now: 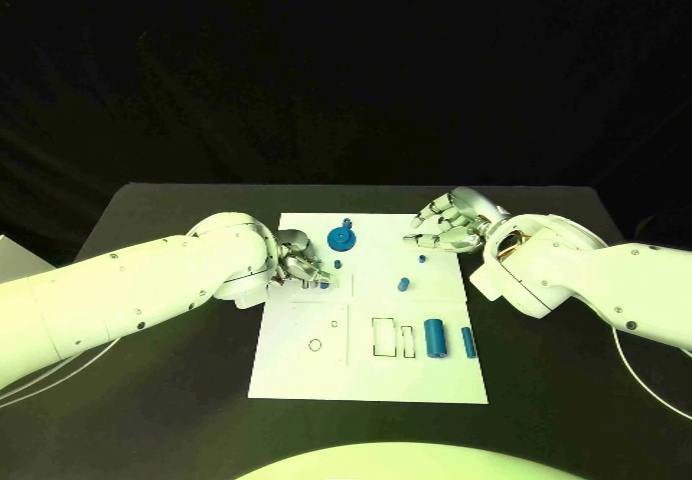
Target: Assemble the parts on the task board
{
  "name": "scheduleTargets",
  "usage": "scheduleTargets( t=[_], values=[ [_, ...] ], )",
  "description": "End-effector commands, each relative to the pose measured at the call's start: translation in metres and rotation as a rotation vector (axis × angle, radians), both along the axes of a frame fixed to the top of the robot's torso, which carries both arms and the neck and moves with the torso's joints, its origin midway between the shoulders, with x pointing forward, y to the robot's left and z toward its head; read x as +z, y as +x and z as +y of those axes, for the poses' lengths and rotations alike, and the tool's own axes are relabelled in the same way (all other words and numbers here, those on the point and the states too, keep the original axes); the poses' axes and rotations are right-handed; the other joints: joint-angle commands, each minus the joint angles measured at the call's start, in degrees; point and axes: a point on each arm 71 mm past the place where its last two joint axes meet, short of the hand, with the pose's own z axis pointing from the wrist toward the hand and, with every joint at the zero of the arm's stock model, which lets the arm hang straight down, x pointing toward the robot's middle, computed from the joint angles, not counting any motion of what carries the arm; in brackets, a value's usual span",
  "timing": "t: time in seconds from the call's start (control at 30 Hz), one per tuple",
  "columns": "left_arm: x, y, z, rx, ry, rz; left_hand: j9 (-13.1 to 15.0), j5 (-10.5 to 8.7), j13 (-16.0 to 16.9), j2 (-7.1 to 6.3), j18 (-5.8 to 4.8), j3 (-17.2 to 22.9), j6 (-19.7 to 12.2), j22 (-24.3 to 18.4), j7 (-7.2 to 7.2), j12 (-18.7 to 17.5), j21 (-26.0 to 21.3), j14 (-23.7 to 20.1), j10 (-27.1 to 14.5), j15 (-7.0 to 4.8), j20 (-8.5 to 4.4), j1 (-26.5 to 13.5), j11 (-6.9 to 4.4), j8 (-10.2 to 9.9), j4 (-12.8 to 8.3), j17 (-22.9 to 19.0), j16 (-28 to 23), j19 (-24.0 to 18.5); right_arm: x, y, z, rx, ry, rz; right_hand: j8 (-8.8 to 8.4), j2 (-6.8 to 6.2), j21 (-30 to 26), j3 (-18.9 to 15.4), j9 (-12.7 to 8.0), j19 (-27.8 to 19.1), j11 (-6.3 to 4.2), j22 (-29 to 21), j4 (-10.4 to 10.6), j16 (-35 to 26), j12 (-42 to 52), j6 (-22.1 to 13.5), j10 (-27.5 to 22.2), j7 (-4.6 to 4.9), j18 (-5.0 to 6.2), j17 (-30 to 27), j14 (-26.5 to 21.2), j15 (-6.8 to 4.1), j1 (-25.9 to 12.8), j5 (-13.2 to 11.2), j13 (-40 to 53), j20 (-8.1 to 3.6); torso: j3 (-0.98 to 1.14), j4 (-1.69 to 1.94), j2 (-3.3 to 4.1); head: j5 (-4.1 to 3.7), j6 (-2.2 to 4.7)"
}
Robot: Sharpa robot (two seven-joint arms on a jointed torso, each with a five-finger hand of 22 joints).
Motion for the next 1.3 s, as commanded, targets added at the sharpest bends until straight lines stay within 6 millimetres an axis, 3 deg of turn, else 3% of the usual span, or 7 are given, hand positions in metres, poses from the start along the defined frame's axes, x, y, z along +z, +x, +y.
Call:
scheduleTargets(
  t=[0.03,0.23,0.57,0.83,0.93,1.1,1.3],
  values=[
    [0.001,-0.001,-0.001,-0.008,-0.001,0.000,-0.17,-0.95,0.23,-0.01,-1.10,-1.05,0.54,0.06,0.03,0.37,-0.23,4.52,0.25,-0.27,-0.02,0.55,-0.22,-0.04,1.09,9.04,0.42,0.40,0.001,0.000,0.000,0.004,0.009,-0.019,0.39,0.14,-0.03,-0.24,0.10,5.86,-0.35,14.94,0.03,-0.39,-0.39,-0.43,-0.29,-0.13,-0.32,13.46,5.58,-0.57,-0.63,-0.03,7.30,-0.34,-0.01,-0.03,-0.02,0.03,0.11],
    [0.003,-0.002,0.001,-0.005,-0.007,-0.004,-0.39,-1.75,0.42,-0.40,-1.10,-2.61,0.54,0.12,0.02,0.49,-0.23,4.54,0.32,-0.28,-0.03,0.71,-0.22,0.08,2.32,9.10,0.45,0.45,0.000,0.000,0.000,0.003,0.010,-0.019,0.40,0.16,-0.67,-0.26,0.10,5.57,-0.35,14.60,0.02,-0.61,-0.48,-0.45,-0.36,-0.13,-0.15,12.96,5.45,-0.57,-0.72,0.00,7.23,-0.35,0.05,-0.06,-0.07,0.12,0.31],
    [0.012,-0.003,0.002,0.011,-0.051,-0.004,-0.52,-2.37,-0.08,-0.28,-1.09,-3.44,0.48,0.08,0.03,0.19,-0.25,4.44,0.07,-0.27,-0.02,0.36,-0.21,0.10,2.43,8.74,0.30,0.44,-0.002,0.000,-0.001,0.001,0.010,-0.016,0.45,0.20,-1.40,-0.31,0.10,5.24,-0.36,14.21,0.00,-0.83,-0.70,-0.50,-0.52,-0.14,0.02,12.50,5.33,-0.59,-0.93,0.08,7.03,-0.36,-0.06,-0.04,-0.04,0.07,1.02],
    [0.039,0.013,0.022,0.075,-0.134,-0.009,-1.09,-1.56,-5.03,0.88,-0.59,-4.49,-2.45,-2.54,1.07,-3.01,-1.75,3.67,-3.61,0.38,0.48,4.18,0.66,-0.46,2.29,5.94,-0.96,-1.34,-0.003,0.001,-0.003,-0.006,0.009,-0.015,0.45,0.20,-1.40,-0.31,0.10,5.24,-0.36,14.21,0.00,-0.83,-0.70,-0.50,-0.52,-0.14,0.02,12.50,5.33,-0.59,-0.93,0.08,7.03,-0.36,0.04,0.06,-0.06,0.21,1.25],
    [0.055,0.026,0.033,0.103,-0.145,-0.037,-1.89,-1.61,-5.90,1.00,-0.58,-5.19,-4.40,-2.67,1.92,-3.38,-1.86,3.63,-4.18,0.89,0.84,4.86,1.33,-2.08,2.34,5.65,-1.10,-1.39,-0.003,0.001,-0.004,-0.009,0.009,-0.016,0.45,0.20,-1.40,-0.31,0.10,5.24,-0.36,14.21,0.00,-0.83,-0.70,-0.50,-0.52,-0.14,0.02,12.50,5.33,-0.59,-0.93,0.08,7.03,-0.36,0.03,0.16,0.01,0.27,1.35],
    [0.071,0.042,0.044,0.130,-0.141,-0.060,-3.31,-1.56,-8.04,1.30,-0.52,-6.41,-6.54,-2.99,3.20,-4.58,-2.10,3.57,-5.52,1.84,1.62,5.68,2.43,-4.92,2.37,5.39,-1.23,-1.59,-0.003,0.001,-0.005,-0.011,0.009,-0.017,0.48,0.21,-1.52,-0.34,0.09,5.18,-0.37,14.14,-0.01,-0.89,-0.75,-0.54,-0.56,-0.15,0.05,12.39,5.30,-0.60,-1.03,0.11,6.99,-0.37,0.05,-0.05,0.25,0.49,1.68],
    [0.077,0.060,0.048,0.152,-0.132,-0.104,-4.78,-1.55,-15.99,1.79,-0.05,-7.92,-8.34,-5.14,4.67,-10.00,-3.33,3.05,-10.48,3.06,2.61,6.95,3.76,-8.08,2.33,3.75,-1.96,-3.07,-0.003,0.001,-0.005,-0.011,0.009,-0.016,0.48,0.21,-1.52,-0.34,0.09,5.18,-0.37,14.14,-0.01,-0.89,-0.75,-0.54,-0.56,-0.15,0.05,12.39,5.30,-0.60,-1.03,0.11,6.99,-0.37,-0.03,-0.09,0.45,0.57,1.81]
  ],
)
